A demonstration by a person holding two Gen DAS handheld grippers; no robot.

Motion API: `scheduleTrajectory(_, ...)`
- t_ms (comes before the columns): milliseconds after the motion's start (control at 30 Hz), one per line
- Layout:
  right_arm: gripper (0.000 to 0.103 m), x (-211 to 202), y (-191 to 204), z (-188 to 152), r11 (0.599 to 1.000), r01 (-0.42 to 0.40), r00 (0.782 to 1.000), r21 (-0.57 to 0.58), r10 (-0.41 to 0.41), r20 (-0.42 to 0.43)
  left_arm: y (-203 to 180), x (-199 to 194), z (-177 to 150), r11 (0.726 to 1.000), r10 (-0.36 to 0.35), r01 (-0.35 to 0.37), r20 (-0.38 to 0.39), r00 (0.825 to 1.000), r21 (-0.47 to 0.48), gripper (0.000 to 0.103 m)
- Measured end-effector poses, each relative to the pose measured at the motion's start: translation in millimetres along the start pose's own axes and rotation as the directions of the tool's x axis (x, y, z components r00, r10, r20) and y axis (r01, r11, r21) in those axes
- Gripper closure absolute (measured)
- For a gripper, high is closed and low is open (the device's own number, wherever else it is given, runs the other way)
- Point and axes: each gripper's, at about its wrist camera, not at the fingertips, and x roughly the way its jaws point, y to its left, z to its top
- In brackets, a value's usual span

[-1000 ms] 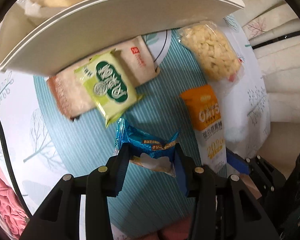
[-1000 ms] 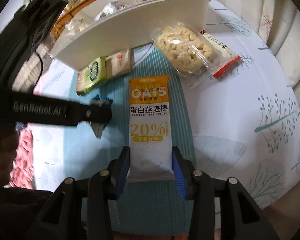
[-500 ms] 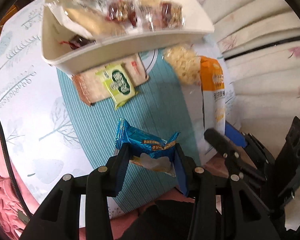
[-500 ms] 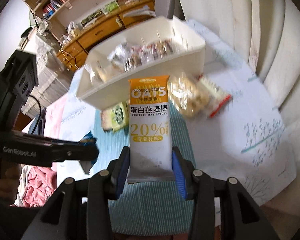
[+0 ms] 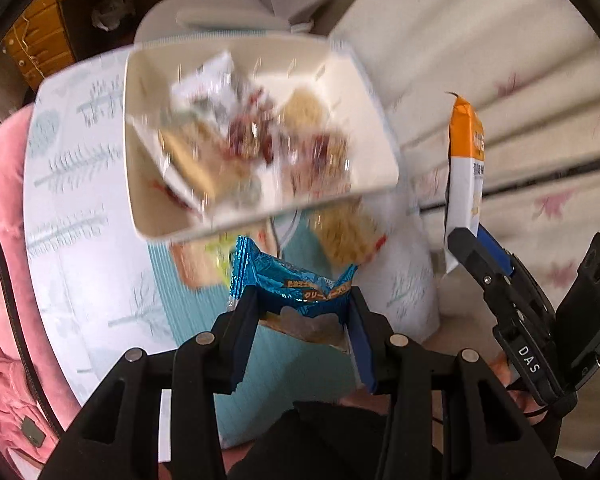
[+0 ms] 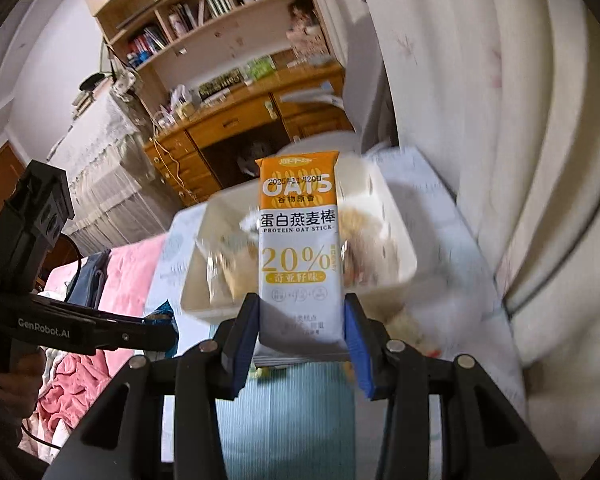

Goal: Organize snacks
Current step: 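Carry blue wrapper and OATS bar over the basket and open both tools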

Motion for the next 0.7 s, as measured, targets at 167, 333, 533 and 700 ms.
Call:
scheduleTrajectory(167,0.061,6,-5,33,0.999,-0.020,0.999,-0.043,0.021,0.024,-6,-12,31,0.999,0.027,-0.024,0.087,0.996,-0.033,0.061)
scheduleTrajectory(333,0.061,24,-17,60,0.998,-0.064,0.998,-0.030,0.064,-0.005,-5,-13,55,0.996,0.043,-0.029,0.176,0.983,-0.080,0.061)
scheduleTrajectory(533,0.059,54,-27,76,0.997,-0.063,0.996,-0.042,0.060,-0.064,4,-6,71,0.981,0.092,-0.043,0.257,0.962,-0.190,0.034)
scheduleTrajectory(700,0.026,76,-33,72,0.995,-0.085,0.985,-0.057,0.076,-0.152,7,5,65,0.969,0.113,-0.051,0.249,0.962,-0.243,0.031)
